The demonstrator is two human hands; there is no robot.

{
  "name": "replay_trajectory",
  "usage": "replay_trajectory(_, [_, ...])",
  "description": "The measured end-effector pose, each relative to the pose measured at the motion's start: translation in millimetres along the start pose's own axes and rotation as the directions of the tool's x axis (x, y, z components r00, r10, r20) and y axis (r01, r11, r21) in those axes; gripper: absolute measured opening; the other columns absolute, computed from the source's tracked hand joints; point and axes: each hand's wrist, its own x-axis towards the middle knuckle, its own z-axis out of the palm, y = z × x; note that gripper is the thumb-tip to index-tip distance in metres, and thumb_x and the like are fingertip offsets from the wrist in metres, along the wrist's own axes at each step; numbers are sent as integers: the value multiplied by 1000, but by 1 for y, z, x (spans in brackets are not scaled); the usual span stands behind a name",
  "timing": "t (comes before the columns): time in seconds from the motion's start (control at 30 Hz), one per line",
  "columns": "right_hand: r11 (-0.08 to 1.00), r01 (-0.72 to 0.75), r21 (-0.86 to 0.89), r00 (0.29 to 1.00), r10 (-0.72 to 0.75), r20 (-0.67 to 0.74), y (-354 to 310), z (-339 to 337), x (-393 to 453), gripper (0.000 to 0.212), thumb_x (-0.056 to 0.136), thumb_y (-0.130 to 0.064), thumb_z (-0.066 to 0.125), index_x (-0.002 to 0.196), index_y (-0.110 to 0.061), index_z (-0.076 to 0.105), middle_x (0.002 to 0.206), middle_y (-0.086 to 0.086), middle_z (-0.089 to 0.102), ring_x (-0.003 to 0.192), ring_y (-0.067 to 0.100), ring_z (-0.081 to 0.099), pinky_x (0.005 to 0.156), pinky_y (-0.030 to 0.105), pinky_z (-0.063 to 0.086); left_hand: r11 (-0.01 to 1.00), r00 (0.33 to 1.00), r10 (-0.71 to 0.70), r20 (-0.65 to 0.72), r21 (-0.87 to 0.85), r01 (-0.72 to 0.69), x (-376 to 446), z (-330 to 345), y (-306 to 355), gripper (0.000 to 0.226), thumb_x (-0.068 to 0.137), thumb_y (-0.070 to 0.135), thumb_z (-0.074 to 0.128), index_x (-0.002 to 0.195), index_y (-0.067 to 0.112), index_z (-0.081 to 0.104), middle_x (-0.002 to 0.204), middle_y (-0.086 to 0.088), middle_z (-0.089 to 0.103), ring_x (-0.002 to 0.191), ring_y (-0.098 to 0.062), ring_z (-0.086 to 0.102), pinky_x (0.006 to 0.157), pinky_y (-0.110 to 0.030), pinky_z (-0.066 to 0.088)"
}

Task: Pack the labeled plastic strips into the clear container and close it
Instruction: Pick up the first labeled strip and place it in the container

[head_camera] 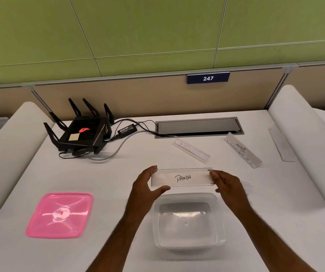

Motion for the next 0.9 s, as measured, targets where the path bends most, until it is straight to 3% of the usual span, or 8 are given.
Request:
replay_trajectory(0.4, [999,13,29,1000,-12,-3,4,-3,0,25,102,-32,59,115,-21,77,103,-9,77,88,4,70,59,26,60,999,1000,25,-14,21,-25,-5,1,3,82,64,69,76,134,37,50,132,24,55,123,1,51,102,-21,47])
replay_trajectory(0.53, [998,52,-29,994,-49,94,5,-12,-3,18,102,-31,59,107,-31,76,92,-13,76,79,5,68,57,26,57,999,999,41,-21,35,-40,-11,1,2,77,66,63,82,132,37,51,126,28,56,122,2,53,99,-20,48])
replay_trajectory(0.6, [997,37,-63,984,-25,176,6,-18,-5,16,98,-36,63,108,-32,75,95,-14,76,86,5,70,61,25,57,998,999,46,-17,43,-45,-15,0,-2,75,66,60,84,131,39,52,123,28,57,120,0,54,97,-21,48])
replay_trajectory(0.73, [982,15,-188,959,39,281,9,-29,-10,39,85,-45,76,120,-28,69,111,-14,74,104,-3,67,84,20,54,997,999,51,8,65,-52,-24,-1,-3,73,64,64,82,127,42,53,118,27,59,116,1,55,92,-17,47])
replay_trajectory(0.8, [976,30,-217,949,40,313,10,-33,-13,47,82,-46,80,123,-27,67,114,-13,73,108,-1,66,86,26,56,995,998,63,30,77,-65,-28,0,-3,73,63,66,81,125,43,52,117,27,58,116,1,55,89,-11,44])
replay_trajectory(0.87, [973,37,-228,947,39,318,13,-37,-17,49,78,-48,83,120,-30,66,114,-12,73,100,0,67,82,28,54,991,996,78,45,102,-83,-32,2,-4,72,62,68,81,123,43,53,117,27,58,116,-1,56,90,-12,43])
replay_trajectory(0.9, [971,38,-234,947,40,320,15,-39,-19,48,76,-49,85,117,-33,66,112,-12,73,87,1,66,77,28,52,987,995,88,50,130,-93,-33,3,-5,71,61,69,80,122,42,54,116,27,58,115,-3,56,93,-16,44])
